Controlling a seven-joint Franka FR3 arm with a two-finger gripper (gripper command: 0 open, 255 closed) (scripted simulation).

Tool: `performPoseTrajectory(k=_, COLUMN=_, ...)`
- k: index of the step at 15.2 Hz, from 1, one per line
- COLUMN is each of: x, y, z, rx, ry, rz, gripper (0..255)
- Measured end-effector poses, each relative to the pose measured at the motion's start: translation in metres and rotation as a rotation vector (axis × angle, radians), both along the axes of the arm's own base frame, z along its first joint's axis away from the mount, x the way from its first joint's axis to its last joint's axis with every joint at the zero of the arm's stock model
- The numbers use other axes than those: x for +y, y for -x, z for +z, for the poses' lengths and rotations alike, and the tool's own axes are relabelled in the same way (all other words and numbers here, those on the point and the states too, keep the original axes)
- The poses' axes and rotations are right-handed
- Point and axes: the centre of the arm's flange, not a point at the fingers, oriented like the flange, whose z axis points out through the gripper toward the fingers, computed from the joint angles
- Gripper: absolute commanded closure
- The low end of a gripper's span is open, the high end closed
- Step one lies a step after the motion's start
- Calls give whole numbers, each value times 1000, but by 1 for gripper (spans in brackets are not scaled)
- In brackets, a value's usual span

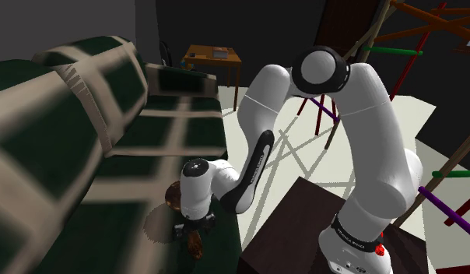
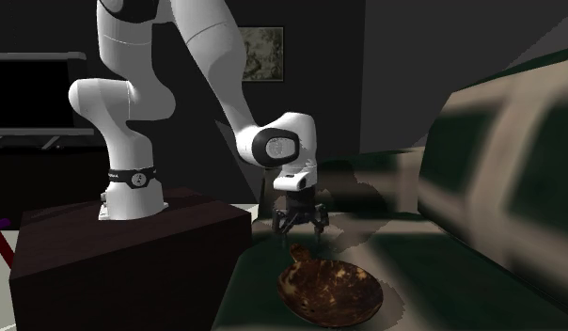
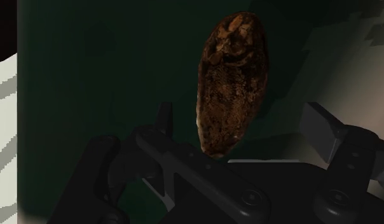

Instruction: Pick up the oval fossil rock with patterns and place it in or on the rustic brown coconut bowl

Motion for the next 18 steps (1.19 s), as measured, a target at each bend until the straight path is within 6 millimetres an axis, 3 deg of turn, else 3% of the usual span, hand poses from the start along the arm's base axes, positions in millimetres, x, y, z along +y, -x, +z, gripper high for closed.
performPoseTrajectory(k=4, x=0, y=-1, z=-19, rx=4, ry=-2, rz=-3, gripper=0)
performPoseTrajectory(k=10, x=0, y=-1, z=-23, rx=3, ry=-2, rz=-3, gripper=0)
performPoseTrajectory(k=11, x=0, y=-1, z=-23, rx=3, ry=-2, rz=-3, gripper=255)
performPoseTrajectory(k=18, x=0, y=-1, z=-23, rx=3, ry=-2, rz=-3, gripper=255)
